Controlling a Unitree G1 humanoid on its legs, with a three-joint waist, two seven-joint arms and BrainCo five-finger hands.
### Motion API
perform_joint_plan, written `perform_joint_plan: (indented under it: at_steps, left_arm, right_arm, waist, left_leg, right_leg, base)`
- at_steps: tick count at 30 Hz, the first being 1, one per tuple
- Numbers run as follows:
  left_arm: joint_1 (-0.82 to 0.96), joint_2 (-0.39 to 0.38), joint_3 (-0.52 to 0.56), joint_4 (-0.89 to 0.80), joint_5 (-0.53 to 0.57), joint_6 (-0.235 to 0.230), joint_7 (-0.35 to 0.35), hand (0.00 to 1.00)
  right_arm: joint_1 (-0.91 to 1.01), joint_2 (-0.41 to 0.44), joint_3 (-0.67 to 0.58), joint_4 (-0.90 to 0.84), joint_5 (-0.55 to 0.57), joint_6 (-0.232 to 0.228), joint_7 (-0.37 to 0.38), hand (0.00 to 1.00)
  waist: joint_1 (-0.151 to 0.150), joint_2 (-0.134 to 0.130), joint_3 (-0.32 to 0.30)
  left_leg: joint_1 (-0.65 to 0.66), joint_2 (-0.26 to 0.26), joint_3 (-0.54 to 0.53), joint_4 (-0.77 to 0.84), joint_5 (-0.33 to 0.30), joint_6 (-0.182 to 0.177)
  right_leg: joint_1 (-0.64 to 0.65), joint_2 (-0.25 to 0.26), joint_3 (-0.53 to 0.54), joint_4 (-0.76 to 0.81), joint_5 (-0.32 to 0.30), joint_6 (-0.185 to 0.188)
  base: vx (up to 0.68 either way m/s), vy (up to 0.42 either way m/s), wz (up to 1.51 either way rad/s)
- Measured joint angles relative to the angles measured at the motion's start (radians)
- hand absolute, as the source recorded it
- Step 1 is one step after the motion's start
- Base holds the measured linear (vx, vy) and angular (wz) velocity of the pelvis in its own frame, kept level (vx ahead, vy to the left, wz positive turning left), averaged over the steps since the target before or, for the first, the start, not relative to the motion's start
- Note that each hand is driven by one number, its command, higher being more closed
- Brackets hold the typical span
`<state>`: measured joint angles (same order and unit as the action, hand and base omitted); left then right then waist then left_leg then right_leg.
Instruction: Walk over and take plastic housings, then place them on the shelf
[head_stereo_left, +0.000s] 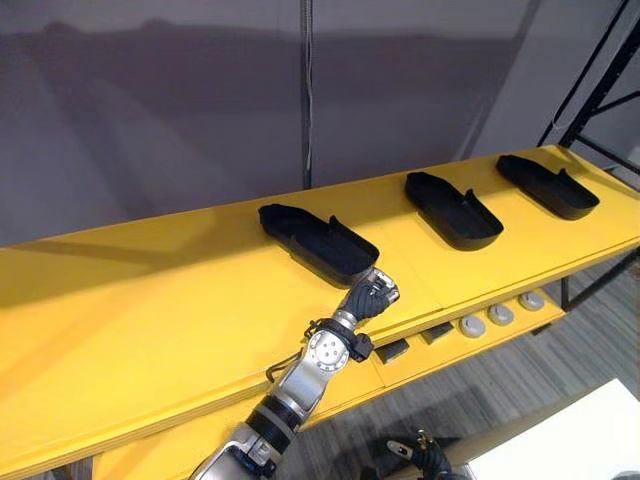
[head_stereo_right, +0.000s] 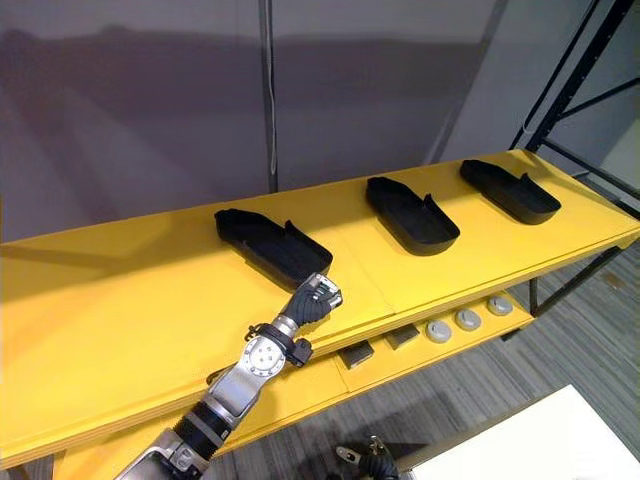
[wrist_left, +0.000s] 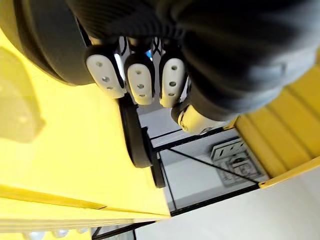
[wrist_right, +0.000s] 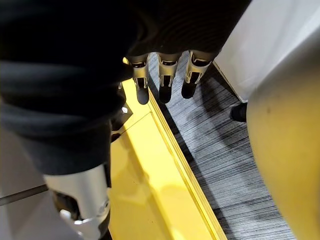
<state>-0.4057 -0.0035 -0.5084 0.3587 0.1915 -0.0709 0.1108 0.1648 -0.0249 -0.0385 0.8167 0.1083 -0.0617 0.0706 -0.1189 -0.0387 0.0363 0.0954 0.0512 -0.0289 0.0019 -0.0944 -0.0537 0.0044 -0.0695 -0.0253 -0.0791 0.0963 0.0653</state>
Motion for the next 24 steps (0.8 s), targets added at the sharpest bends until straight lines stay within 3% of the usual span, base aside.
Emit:
perform_joint_plan:
  at_steps: [15,24]
  left_arm:
    - [-0.109,-0.025,-0.003,0.183,0.029,0.030,0.065,1.00]
    - [-0.111,-0.044,0.123,0.203,0.050,0.055,0.147,1.00]
  right_arm:
    - [-0.049,0.001,0.004,-0.013,0.000,-0.001,-0.015,0.00]
    - [-0.046,0.002,0.010,-0.016,0.001,-0.003,-0.021,0.00]
  waist:
    - [-0.015,-0.002,0.087]
    - [-0.014,-0.004,0.090]
  left_leg:
    - [0.005,0.004,0.032,-0.017,0.000,0.000]
    - [0.009,0.008,0.045,-0.024,0.000,0.000]
  right_leg:
    - [-0.013,0.002,0.028,-0.005,0.006,0.002]
    - [-0.018,0.003,0.039,-0.005,0.005,0.002]
  base:
    - [0.03,0.012,-0.05]
    - [0.01,0.004,-0.03]
